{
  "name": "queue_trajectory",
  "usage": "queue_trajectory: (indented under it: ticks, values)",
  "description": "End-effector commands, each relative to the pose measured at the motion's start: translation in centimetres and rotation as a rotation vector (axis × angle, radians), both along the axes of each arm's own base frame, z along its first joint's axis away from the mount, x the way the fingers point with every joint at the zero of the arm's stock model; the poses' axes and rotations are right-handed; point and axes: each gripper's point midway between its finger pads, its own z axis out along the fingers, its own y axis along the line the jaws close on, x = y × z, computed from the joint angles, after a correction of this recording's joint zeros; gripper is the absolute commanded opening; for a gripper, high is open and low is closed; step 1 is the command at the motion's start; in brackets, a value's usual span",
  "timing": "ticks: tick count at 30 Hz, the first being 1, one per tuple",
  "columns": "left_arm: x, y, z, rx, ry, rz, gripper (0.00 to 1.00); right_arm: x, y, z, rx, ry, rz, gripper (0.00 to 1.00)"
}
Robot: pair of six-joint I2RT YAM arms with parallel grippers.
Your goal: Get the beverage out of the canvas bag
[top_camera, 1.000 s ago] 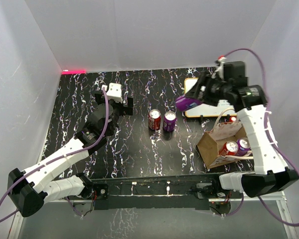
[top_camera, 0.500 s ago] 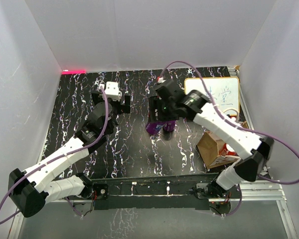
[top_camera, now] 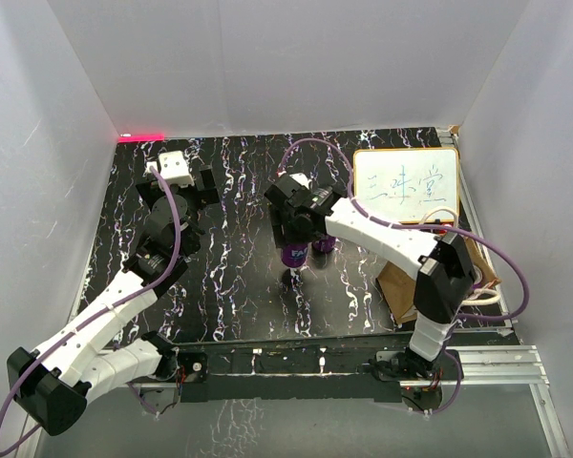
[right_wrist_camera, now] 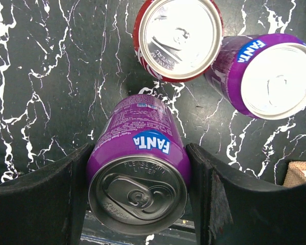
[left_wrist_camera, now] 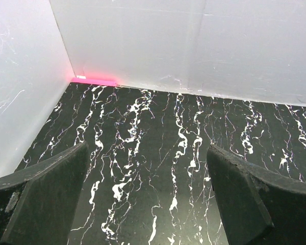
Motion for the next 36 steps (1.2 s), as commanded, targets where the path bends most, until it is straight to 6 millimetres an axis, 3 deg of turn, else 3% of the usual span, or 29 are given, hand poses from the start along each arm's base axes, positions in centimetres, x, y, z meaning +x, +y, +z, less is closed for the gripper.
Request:
queue_trajectory:
  ticks: [1,11,15,17,21,24,26,36]
  values:
    - [-0.2,0.6,0.7,-0.03,-0.031,0.023,0.97,2.6,1.8,0.5,0.043,-0.1,-0.016,0.08]
    - [-0.2,0.5,0.7,-0.033,-0.032,0.018,0.97,2.8,1.7,-2.7,-0.056,-0.037,-0.019,0.11]
    - [-0.2,0.5,0.7,-0.031,-0.029,0.017,0.97,2.7,1.7,-3.2,-0.059,-0.029,-0.014,0.24]
    - [-0.2,0.4,0.7,-0.033,-0.029,0.014,0.97,2.7,1.7,-3.1,-0.056,-0.027,-0.014,0.4]
    - [-0.2,0.3,0.6,-0.034,-0.028,0.012,0.97,2.7,1.8,-2.3,-0.037,-0.039,-0.013,0.74]
    - [-0.2,0.3,0.6,-0.034,-0.026,0.01,0.97,2.7,1.8,-1.7,-0.032,-0.046,-0.012,0.89]
    - [-0.2,0.3,0.6,-0.036,-0.027,0.01,0.97,2.7,1.8,-1.1,-0.026,-0.048,-0.011,0.94]
    - [-0.1,0.1,0.5,-0.039,-0.023,0.003,0.97,1.7,1.1,4.1,0.045,-0.09,-0.001,0.94]
